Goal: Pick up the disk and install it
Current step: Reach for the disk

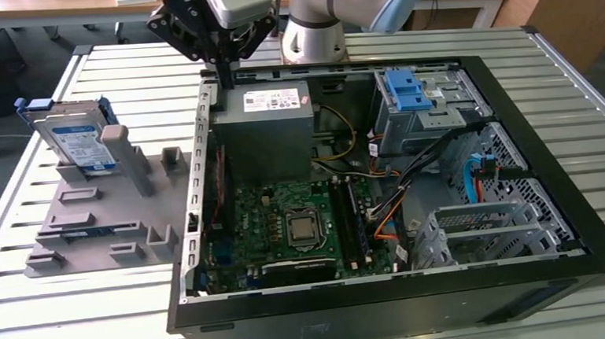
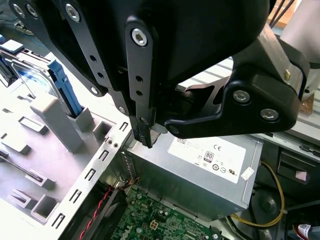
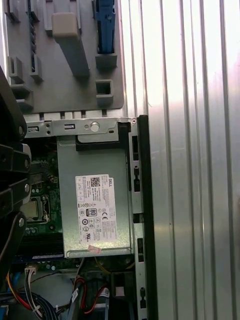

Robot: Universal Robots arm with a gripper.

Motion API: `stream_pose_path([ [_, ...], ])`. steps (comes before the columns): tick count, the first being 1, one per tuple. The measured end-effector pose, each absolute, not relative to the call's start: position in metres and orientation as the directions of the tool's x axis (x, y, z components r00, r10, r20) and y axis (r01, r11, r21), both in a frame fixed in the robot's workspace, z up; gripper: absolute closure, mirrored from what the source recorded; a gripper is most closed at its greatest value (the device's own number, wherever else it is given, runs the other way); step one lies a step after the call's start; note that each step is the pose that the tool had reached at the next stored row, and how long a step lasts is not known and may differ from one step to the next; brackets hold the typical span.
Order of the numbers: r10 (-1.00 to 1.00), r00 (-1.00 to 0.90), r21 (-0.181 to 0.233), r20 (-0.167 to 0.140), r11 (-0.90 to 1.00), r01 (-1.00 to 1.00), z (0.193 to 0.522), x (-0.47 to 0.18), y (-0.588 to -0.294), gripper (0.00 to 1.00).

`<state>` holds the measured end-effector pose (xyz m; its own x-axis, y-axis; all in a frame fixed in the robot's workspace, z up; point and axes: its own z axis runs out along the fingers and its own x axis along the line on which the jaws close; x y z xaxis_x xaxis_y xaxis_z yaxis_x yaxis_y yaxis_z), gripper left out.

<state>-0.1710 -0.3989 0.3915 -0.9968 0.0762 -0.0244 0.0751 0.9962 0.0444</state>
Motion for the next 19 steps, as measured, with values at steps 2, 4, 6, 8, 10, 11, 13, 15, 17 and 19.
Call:
stream_pose_path([
  [2,0.076,-0.997,0.044,-0.024,0.996,0.075,0.3914,-0.1718,-0.3989,0.89],
  [4,0.076,-0.997,0.044,-0.024,0.996,0.075,0.3914,-0.1719,-0.3989,0.89],
  [6,0.076,-0.997,0.044,-0.024,0.996,0.075,0.3913,-0.1724,-0.3989,0.89],
  [8,0.076,-0.997,0.044,-0.024,0.996,0.075,0.3913,-0.1730,-0.3989,0.89],
  [10,0.076,-0.997,0.044,-0.024,0.996,0.075,0.3913,-0.1735,-0.3989,0.89],
  [11,0.076,-0.997,0.044,-0.024,0.996,0.075,0.3913,-0.1738,-0.3989,0.89],
  [13,0.076,-0.997,0.044,-0.024,0.996,0.075,0.3912,-0.1744,-0.3989,0.89],
  [15,0.076,-0.997,0.044,-0.024,0.996,0.075,0.3911,-0.1748,-0.3989,0.89],
  [17,0.076,-0.997,0.044,-0.024,0.996,0.075,0.3910,-0.1752,-0.3989,0.89],
  [19,0.076,-0.997,0.044,-0.024,0.996,0.075,0.3909,-0.1755,-0.3989,0.89],
])
